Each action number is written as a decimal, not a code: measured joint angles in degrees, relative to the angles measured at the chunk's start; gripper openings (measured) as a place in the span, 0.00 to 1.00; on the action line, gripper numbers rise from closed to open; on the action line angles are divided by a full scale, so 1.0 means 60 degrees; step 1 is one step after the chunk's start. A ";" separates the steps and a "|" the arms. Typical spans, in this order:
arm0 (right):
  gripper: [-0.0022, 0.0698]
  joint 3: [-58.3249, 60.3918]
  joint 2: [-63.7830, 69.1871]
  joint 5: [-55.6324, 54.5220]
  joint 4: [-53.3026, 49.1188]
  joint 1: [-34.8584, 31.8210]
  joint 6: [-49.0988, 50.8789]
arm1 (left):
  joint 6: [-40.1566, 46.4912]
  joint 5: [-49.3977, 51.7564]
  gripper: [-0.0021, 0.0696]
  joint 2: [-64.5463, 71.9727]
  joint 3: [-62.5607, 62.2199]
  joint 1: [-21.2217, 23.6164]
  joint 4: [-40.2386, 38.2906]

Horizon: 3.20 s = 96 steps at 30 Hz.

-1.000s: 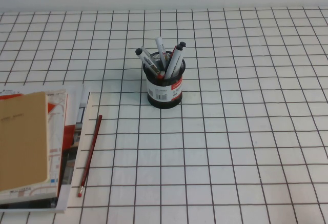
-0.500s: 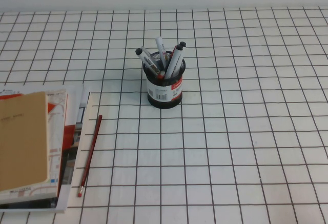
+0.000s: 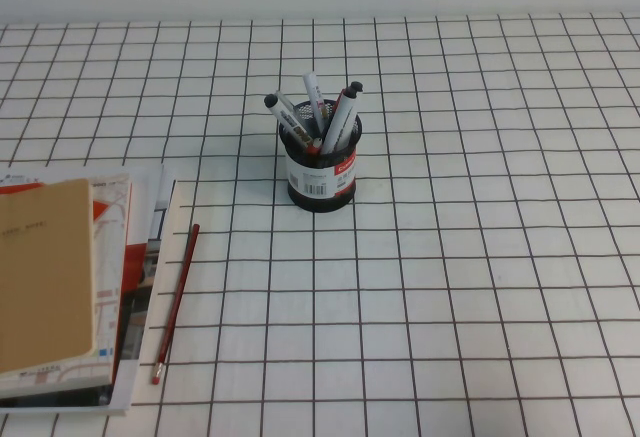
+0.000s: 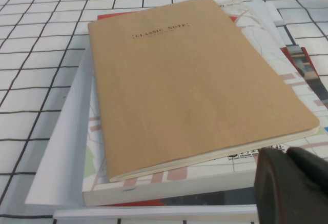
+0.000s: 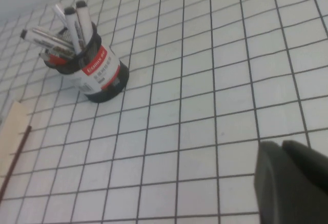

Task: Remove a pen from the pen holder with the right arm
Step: 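Take a marker out of the pen holder and lay it on the table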

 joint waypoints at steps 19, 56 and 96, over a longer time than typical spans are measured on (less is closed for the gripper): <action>0.01 -0.2959 0.5022 -0.0721 0.3438 0.2419 -0.4547 | 0.0000 0.0000 0.02 0.0000 0.0000 0.0000 0.0000; 0.45 -0.5378 1.2092 -1.1329 -0.3425 0.6604 0.1378 | 0.0000 0.0000 0.02 0.0000 0.0000 0.0000 0.0000; 0.32 -0.6562 1.3833 -1.2620 -0.3212 0.6585 0.1905 | 0.0000 0.0000 0.02 0.0000 0.0000 0.0000 0.0000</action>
